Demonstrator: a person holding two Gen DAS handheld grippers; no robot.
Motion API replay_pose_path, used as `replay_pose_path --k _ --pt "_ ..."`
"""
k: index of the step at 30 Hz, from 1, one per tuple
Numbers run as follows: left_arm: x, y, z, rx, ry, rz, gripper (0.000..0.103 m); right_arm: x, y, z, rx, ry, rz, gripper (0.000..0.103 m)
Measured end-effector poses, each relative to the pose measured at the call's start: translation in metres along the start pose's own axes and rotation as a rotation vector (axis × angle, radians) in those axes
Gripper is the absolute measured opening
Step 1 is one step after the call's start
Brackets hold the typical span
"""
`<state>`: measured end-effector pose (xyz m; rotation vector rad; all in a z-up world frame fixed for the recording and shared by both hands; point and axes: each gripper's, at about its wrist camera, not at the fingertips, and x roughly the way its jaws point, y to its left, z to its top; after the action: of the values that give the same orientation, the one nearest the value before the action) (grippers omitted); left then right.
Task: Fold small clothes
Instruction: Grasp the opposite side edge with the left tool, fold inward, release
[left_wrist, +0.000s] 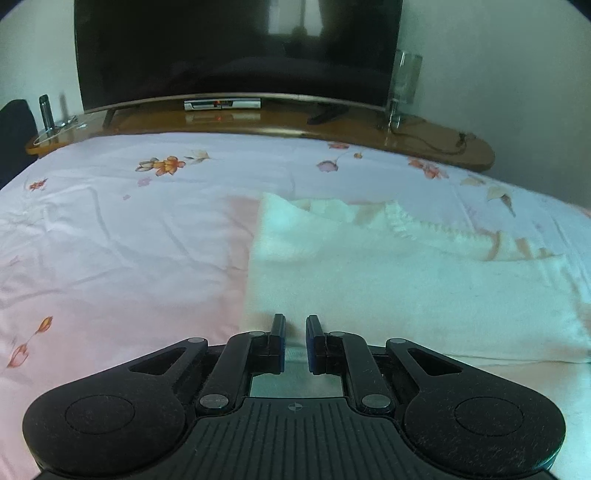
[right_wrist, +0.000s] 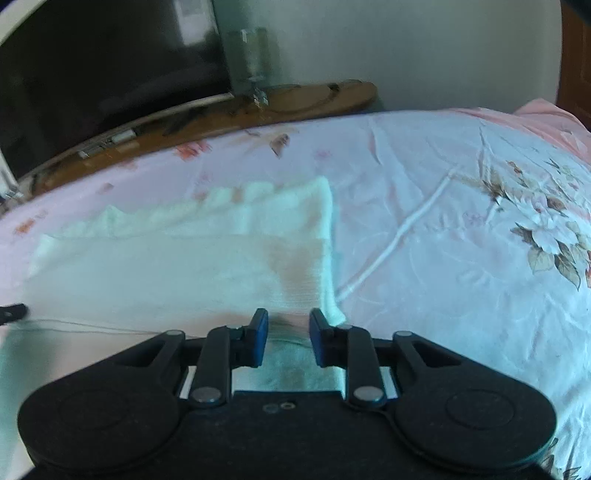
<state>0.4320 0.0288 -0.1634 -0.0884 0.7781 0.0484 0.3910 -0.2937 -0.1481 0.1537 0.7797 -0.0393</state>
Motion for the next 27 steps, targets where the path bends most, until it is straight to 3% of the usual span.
replay_pose_path --k 2,3,5,6,8,10,17,27 --pt "-0.008 -0.002 -0.007 0.024 0.015 -0.005 0.015 -0.01 0.0 0.0 -0.017 -0.014 0.013 0.03" --pt "-0.011 -0.003 -0.01 0.04 0.027 -0.002 0.023 -0.017 -0.002 -0.002 -0.012 -0.022 0.03 0.031" --pt "-0.021 -0.002 -0.017 0.045 0.043 0.019 0.094 -0.027 -0.005 -0.005 -0.007 -0.029 0.053 0.033" --pt "-0.03 0.0 -0.022 0.035 0.018 0.019 0.1 -0.033 -0.007 -0.006 -0.012 -0.03 0.059 0.033" --pt "-0.051 0.0 -0.03 0.039 -0.047 0.011 0.101 -0.042 -0.008 -0.009 -0.026 -0.029 0.074 0.034" --pt "-0.057 -0.004 -0.034 0.071 -0.001 0.026 0.101 -0.049 -0.009 -0.013 -0.044 -0.025 0.087 0.034" --pt "-0.079 -0.001 -0.058 0.04 0.067 0.007 0.101 -0.07 -0.015 -0.029 -0.05 -0.01 0.136 0.035" --pt "-0.122 0.004 -0.111 0.117 0.101 -0.068 0.101 -0.128 -0.017 -0.089 -0.017 -0.026 0.063 0.035"
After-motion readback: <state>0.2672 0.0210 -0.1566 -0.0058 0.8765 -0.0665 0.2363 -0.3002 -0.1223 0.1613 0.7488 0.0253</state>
